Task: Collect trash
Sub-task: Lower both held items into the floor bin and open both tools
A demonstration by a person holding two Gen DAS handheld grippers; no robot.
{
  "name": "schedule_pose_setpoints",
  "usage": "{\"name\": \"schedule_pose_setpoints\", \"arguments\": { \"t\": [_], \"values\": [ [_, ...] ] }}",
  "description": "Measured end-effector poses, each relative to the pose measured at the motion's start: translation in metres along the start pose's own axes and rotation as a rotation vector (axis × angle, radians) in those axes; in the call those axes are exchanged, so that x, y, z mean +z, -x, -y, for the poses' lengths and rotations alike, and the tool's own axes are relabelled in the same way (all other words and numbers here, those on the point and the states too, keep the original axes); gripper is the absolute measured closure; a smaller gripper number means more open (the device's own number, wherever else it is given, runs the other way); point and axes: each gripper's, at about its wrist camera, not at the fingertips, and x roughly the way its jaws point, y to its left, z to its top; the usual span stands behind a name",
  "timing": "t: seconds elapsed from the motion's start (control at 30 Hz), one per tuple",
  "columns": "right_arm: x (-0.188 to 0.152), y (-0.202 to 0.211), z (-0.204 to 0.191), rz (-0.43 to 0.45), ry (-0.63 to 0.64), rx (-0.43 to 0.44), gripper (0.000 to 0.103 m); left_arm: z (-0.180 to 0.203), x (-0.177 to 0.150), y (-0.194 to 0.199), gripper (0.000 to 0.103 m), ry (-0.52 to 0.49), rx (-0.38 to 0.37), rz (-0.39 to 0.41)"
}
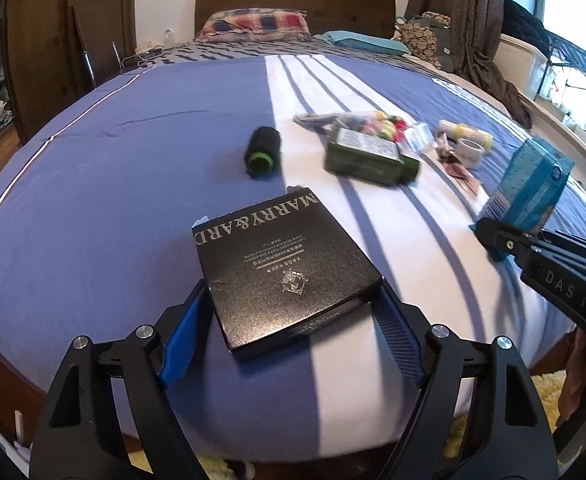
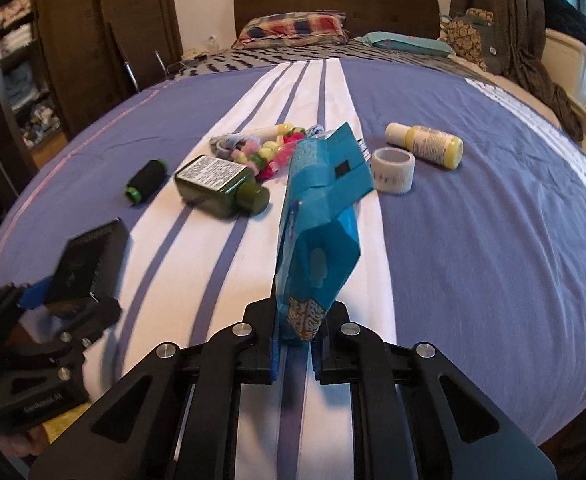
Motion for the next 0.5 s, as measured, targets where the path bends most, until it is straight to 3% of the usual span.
{"name": "schedule_pose_setpoints", "arguments": {
  "t": [0.5],
  "values": [
    [-0.027, 0.090, -0.006, 0.124, 0.030, -0.017, 0.091, 0.033, -0.022, 0.087, 0.028, -0.056, -0.042, 0.103]
  ]
}}
